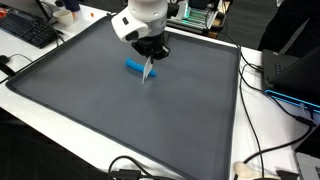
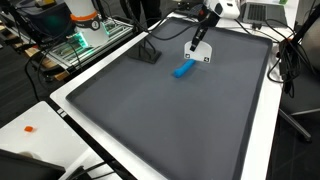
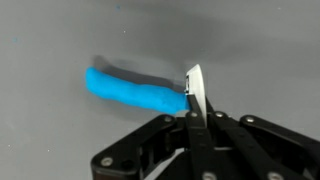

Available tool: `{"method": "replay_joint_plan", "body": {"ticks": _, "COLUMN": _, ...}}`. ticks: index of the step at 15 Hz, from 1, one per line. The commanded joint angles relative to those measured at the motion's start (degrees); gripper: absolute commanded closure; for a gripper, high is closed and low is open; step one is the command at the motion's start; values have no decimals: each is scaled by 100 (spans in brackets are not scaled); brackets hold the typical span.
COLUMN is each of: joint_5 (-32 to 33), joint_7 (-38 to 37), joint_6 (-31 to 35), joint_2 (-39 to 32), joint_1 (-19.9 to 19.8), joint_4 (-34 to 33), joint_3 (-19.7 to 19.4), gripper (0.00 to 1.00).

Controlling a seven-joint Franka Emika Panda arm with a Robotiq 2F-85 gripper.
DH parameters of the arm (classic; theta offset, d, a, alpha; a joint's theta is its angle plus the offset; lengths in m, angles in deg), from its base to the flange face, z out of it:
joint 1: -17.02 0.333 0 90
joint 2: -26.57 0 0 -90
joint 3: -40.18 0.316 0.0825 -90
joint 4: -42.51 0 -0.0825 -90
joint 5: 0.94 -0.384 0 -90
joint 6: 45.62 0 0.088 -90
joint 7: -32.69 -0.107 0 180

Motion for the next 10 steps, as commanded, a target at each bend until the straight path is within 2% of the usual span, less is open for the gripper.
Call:
{"method": "replay_joint_plan", "body": {"ticks": 1, "joint_5": 143, "joint_7": -71, "joint_6": -44, "joint_2": -154, "joint_1": 114, "joint_4": -88, "joint_3": -109, "gripper": 99}}
{"method": "replay_joint_plan", "body": {"ticks": 10, "joint_5": 101, "joint_7": -50, "joint_6": -236, "joint_2": -370, "joint_1": 132, "joint_4": -240, "joint_3": -133, "gripper": 99}}
